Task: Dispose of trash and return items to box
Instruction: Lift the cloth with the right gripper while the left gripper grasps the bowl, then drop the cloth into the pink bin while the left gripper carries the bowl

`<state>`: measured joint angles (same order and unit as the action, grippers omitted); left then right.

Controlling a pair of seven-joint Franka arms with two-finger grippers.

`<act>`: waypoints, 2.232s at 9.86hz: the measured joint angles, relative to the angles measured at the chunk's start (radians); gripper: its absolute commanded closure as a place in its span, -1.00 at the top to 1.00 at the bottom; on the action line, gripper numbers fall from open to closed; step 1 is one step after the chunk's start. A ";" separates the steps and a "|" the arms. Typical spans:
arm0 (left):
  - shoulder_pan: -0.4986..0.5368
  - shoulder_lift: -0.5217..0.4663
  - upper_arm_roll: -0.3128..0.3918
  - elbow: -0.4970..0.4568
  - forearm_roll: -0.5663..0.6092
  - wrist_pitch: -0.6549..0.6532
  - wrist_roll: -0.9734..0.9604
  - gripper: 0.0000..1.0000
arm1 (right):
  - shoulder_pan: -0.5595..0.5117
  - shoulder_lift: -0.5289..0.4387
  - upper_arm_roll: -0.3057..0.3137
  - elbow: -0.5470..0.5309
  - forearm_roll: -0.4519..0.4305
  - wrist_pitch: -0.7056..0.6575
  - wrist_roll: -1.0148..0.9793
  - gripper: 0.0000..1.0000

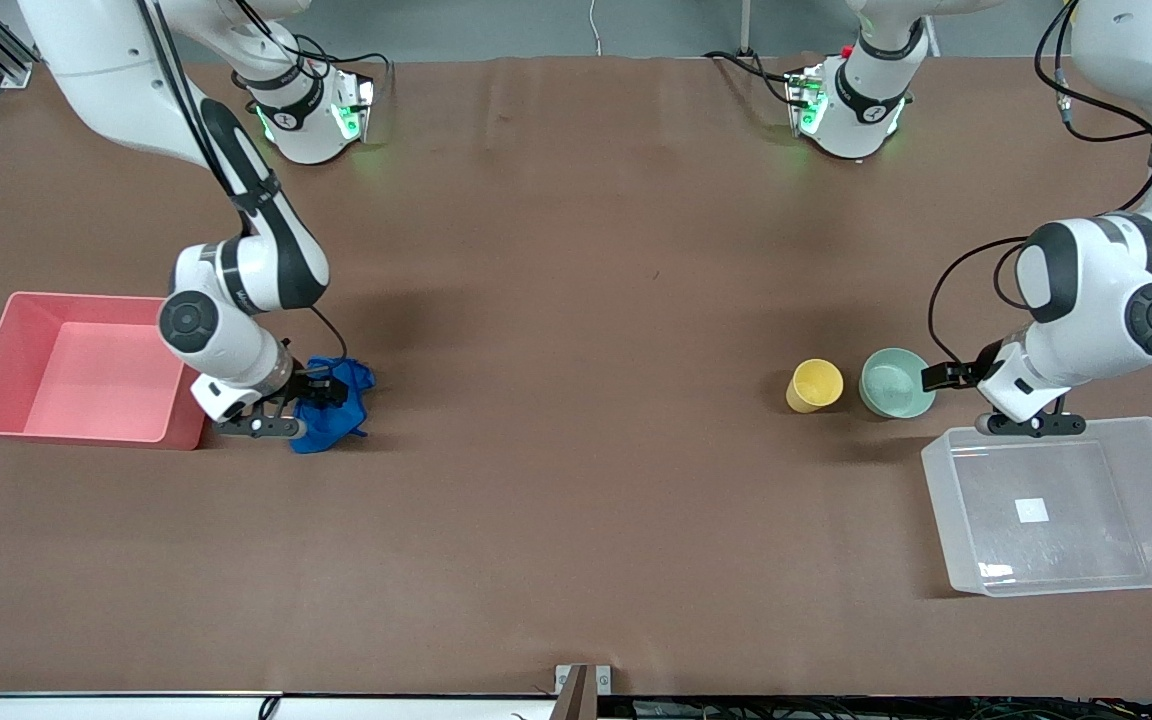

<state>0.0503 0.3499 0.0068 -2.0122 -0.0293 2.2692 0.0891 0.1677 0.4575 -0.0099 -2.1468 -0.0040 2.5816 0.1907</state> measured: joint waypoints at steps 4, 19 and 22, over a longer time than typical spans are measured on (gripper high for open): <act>0.000 0.074 0.000 -0.011 0.000 0.057 0.000 0.91 | 0.000 0.016 -0.002 -0.003 0.000 0.023 0.001 -0.97; -0.006 0.117 -0.011 -0.051 0.000 0.139 0.000 -0.92 | -0.325 -0.196 -0.279 0.117 -0.109 -0.431 -0.653 -0.76; -0.007 0.081 -0.012 -0.025 0.000 0.106 0.004 -0.92 | -0.327 -0.057 -0.264 0.109 -0.109 -0.323 -0.656 1.00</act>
<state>0.0436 0.4309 -0.0054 -2.0370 -0.0292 2.3755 0.0932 -0.1594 0.4007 -0.2743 -2.0375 -0.1134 2.2590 -0.4649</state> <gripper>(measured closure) 0.956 0.749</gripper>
